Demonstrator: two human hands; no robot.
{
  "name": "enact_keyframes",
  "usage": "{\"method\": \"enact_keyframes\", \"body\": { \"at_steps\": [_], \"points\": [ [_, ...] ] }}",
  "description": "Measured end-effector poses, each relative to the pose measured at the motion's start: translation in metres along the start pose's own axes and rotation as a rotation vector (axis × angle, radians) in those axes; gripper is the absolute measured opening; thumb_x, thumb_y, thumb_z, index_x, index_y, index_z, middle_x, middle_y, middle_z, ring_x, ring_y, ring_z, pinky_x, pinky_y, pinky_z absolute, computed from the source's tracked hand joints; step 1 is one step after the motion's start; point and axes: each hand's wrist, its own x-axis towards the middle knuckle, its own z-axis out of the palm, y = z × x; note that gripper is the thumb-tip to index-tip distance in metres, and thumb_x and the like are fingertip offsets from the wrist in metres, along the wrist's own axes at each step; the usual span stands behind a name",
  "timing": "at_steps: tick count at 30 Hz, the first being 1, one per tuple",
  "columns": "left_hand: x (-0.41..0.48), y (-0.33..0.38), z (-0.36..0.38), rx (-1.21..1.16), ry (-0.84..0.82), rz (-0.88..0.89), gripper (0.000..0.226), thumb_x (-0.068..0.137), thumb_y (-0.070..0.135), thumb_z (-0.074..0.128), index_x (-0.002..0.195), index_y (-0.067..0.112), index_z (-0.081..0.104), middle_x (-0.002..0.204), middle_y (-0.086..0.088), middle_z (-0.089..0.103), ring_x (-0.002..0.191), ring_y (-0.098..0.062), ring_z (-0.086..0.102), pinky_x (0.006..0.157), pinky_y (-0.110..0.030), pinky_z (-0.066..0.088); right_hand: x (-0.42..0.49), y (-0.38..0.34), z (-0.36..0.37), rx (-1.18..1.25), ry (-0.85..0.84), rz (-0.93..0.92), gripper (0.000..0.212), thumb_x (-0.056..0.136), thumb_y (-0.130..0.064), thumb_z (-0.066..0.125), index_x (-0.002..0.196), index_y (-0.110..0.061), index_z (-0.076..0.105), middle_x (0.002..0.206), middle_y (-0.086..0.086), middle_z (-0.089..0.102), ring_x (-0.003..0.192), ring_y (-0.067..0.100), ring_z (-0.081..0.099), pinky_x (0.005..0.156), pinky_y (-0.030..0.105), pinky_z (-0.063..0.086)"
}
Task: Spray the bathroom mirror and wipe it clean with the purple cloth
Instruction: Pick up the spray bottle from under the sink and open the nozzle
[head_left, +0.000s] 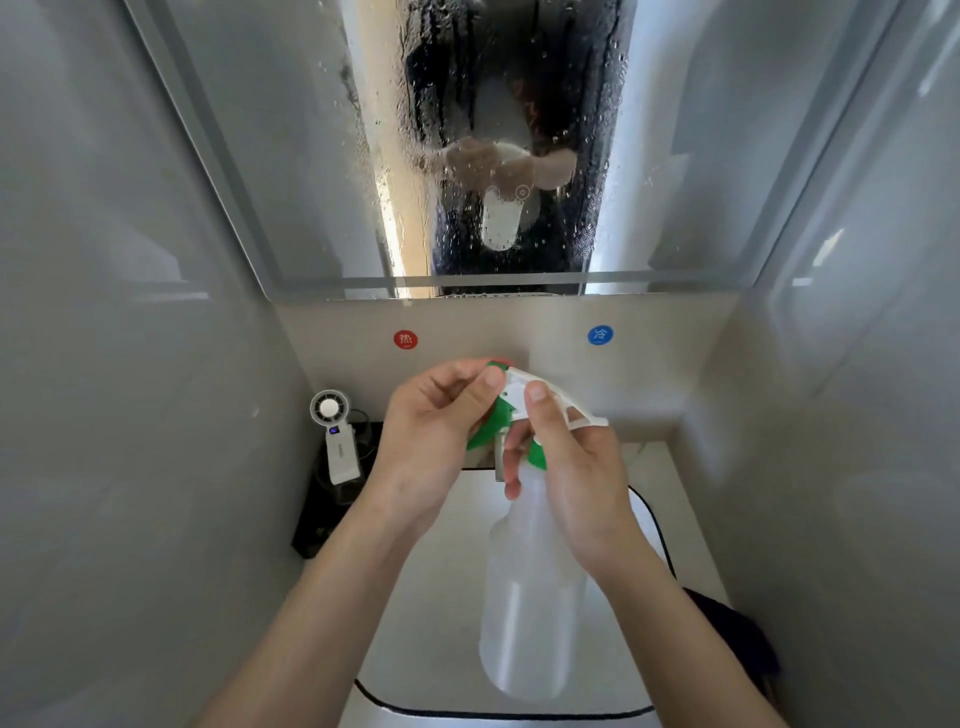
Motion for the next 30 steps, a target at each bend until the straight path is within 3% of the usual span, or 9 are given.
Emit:
{"method": "enact_keyframes", "body": {
  "at_steps": [3,6,9,12,15,18,24,27,30],
  "points": [
    [0.003,-0.001,-0.003,-0.049,-0.006,-0.023,0.041,0.088,0.031,0.068,0.104,-0.007,0.066,0.088,-0.022,0.062,0.077,-0.033,0.053,0.069,-0.053,0.044,0.001,0.000,0.008,-0.007,0.022,-0.017,0.035,0.093,-0.041,0.053,0.091,-0.013,0.074,0.064,0.007,0.057,0.049,0.023,0.052,0.046,0.029,0.046],
    [0.004,0.001,-0.003,-0.041,-0.037,-0.036,0.048,0.089,0.039,0.068,0.103,-0.007,0.066,0.089,-0.025,0.062,0.077,-0.035,0.053,0.071,-0.053,0.045,0.002,-0.001,0.009,-0.009,0.038,-0.030,0.040,0.095,-0.039,0.052,0.093,-0.004,0.072,0.064,0.008,0.058,0.048,0.023,0.051,0.047,0.028,0.047],
    [0.006,0.007,-0.004,-0.065,-0.083,-0.056,0.047,0.089,0.044,0.056,0.104,0.003,0.073,0.083,-0.010,0.069,0.075,-0.020,0.062,0.072,-0.037,0.052,0.002,-0.006,0.006,-0.020,0.036,-0.029,0.037,0.104,-0.032,0.051,0.095,-0.003,0.071,0.066,0.013,0.057,0.048,0.024,0.050,0.049,0.027,0.048],
    [0.003,0.013,-0.005,-0.078,-0.137,-0.033,0.039,0.089,0.036,0.053,0.113,0.011,0.071,0.081,0.000,0.067,0.070,-0.010,0.061,0.067,-0.023,0.052,0.000,-0.011,0.003,0.003,0.055,0.017,0.042,0.104,-0.032,0.048,0.082,-0.002,0.067,0.068,0.014,0.059,0.051,0.025,0.052,0.051,0.027,0.048],
    [-0.003,0.017,0.001,-0.038,-0.145,-0.001,0.021,0.094,0.011,0.058,0.107,0.014,0.074,0.089,-0.014,0.067,0.067,-0.016,0.067,0.058,-0.026,0.057,-0.003,-0.013,0.003,0.004,0.052,0.020,0.045,0.105,-0.035,0.046,0.083,-0.002,0.066,0.065,0.013,0.059,0.053,0.027,0.053,0.053,0.030,0.047],
    [-0.006,0.020,0.003,-0.054,-0.110,-0.005,0.019,0.094,0.003,0.057,0.099,0.011,0.073,0.086,-0.021,0.062,0.056,-0.016,0.066,0.048,-0.026,0.056,-0.006,-0.014,0.008,0.004,0.055,0.028,0.043,0.105,-0.036,0.046,0.087,-0.003,0.068,0.064,0.011,0.058,0.053,0.027,0.052,0.050,0.029,0.046],
    [-0.009,0.012,-0.005,-0.073,-0.047,-0.015,0.013,0.088,0.018,0.066,0.092,0.009,0.075,0.077,-0.011,0.068,0.061,-0.019,0.064,0.053,-0.033,0.055,-0.015,-0.015,0.020,-0.003,0.077,0.016,0.035,0.105,-0.032,0.046,0.097,-0.012,0.073,0.067,0.011,0.057,0.051,0.025,0.050,0.048,0.026,0.047],
    [-0.012,0.010,-0.006,-0.083,-0.037,-0.035,0.030,0.078,0.030,0.071,0.092,0.003,0.071,0.072,-0.009,0.067,0.059,-0.020,0.061,0.058,-0.035,0.049,-0.021,-0.016,0.024,-0.037,0.078,0.005,0.035,0.106,-0.031,0.044,0.105,-0.014,0.075,0.065,0.010,0.056,0.051,0.023,0.050,0.050,0.021,0.047],
    [-0.015,0.013,-0.008,-0.093,-0.063,-0.048,0.029,0.079,0.032,0.069,0.089,0.005,0.073,0.076,-0.009,0.070,0.063,-0.018,0.064,0.065,-0.035,0.052,-0.025,-0.018,0.024,-0.060,0.073,0.013,0.036,0.106,-0.033,0.042,0.102,-0.016,0.074,0.061,0.004,0.058,0.052,0.022,0.052,0.053,0.019,0.047]
  ]
}}
